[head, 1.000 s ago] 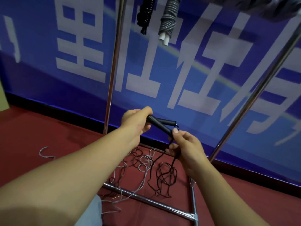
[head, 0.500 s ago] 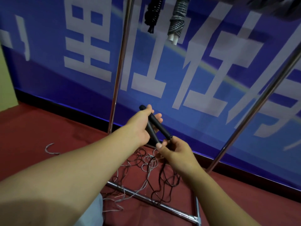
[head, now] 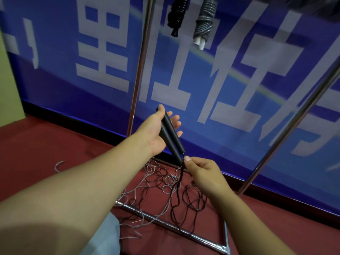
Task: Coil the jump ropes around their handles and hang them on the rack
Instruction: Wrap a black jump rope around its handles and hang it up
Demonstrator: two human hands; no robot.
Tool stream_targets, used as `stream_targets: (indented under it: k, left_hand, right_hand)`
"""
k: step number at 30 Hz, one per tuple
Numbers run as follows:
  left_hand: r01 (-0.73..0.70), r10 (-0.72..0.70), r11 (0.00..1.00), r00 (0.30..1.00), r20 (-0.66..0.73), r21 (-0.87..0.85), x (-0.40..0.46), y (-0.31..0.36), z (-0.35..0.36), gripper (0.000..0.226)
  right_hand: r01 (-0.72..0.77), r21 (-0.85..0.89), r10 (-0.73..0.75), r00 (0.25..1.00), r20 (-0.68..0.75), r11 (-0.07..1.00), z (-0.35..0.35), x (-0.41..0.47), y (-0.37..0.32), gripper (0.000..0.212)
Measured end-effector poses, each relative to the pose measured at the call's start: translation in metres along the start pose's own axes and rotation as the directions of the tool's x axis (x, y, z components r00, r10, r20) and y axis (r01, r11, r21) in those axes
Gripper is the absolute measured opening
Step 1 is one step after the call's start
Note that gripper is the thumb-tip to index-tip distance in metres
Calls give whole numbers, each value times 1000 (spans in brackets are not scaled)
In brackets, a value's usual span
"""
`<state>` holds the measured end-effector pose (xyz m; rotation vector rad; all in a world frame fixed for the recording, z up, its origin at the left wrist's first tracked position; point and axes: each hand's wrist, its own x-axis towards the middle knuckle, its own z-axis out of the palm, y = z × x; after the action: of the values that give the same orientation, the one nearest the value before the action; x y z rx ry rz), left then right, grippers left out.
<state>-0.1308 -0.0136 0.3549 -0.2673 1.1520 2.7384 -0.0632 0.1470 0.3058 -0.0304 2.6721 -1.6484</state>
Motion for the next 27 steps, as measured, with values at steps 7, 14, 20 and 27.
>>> stream_targets:
  k: [7, 14, 20, 27]
  left_hand:
    - [-29, 19, 996, 992, 122, 79, -5, -7, 3, 45]
    - [-72, 65, 996, 990, 123, 48, -3, 1, 0, 44]
    - [-77, 68, 995, 988, 142, 59, -2, -4, 0, 36]
    - [37, -117, 936, 971, 210, 351, -7, -29, 4, 30]
  right_hand:
    - [77, 196, -80, 997, 4, 978, 11, -5, -12, 33]
    - [-3, 276, -23, 996, 92, 961, 10, -2, -12, 29]
    - [-18, 266, -23, 988, 150, 964, 10, -4, -12, 23]
    - [6, 306, -21, 999, 47, 952, 7, 2, -9, 33]
